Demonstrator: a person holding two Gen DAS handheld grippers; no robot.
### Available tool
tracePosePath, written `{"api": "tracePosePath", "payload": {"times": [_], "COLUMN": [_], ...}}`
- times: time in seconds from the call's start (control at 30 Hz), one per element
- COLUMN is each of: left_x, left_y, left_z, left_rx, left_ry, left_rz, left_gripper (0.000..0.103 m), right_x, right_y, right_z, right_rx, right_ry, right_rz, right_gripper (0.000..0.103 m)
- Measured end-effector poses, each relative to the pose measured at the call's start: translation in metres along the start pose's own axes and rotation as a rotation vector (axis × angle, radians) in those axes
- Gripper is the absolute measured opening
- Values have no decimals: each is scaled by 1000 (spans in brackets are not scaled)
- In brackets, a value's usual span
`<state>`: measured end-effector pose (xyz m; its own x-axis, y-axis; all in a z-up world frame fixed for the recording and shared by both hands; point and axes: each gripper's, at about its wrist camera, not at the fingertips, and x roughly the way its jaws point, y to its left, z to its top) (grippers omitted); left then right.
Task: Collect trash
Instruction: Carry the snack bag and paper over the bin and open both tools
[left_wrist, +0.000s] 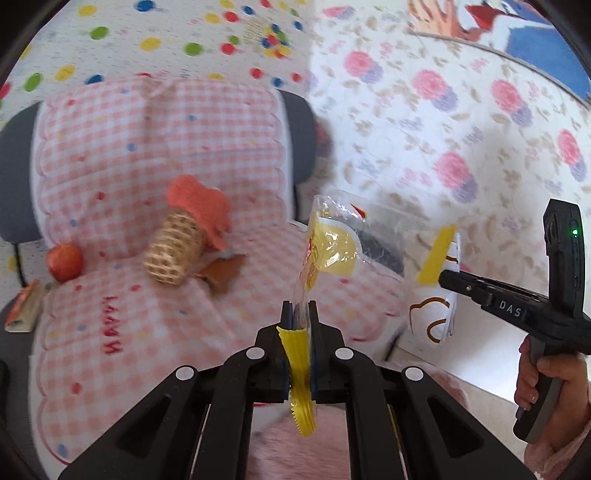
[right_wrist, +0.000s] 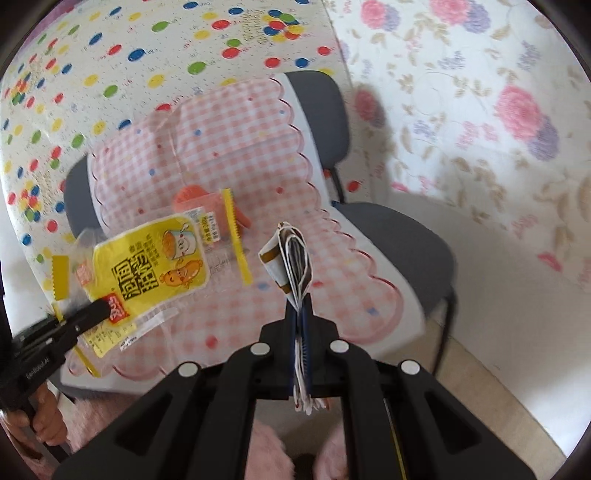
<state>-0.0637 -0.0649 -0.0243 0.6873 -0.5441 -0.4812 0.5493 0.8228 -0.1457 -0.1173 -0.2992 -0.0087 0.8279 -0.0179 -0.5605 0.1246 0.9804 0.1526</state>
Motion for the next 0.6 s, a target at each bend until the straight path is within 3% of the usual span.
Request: {"api": "tracePosePath", "payload": {"times": [0.27, 0.6], "left_x": [27, 46], "left_y": [-69, -119], "left_z": [-18, -49], "left_rx": [108, 159], "left_ry": [91, 208], "left_rz": [-185, -293], "left_gripper": [8, 8], "right_x": [-45, -62], "right_y": [-37, -65], "right_z": [-43, -90], "right_rx": [58, 153], "right_ry": [56, 106], "right_rz": [-159, -226], "right_gripper": [3, 3]}}
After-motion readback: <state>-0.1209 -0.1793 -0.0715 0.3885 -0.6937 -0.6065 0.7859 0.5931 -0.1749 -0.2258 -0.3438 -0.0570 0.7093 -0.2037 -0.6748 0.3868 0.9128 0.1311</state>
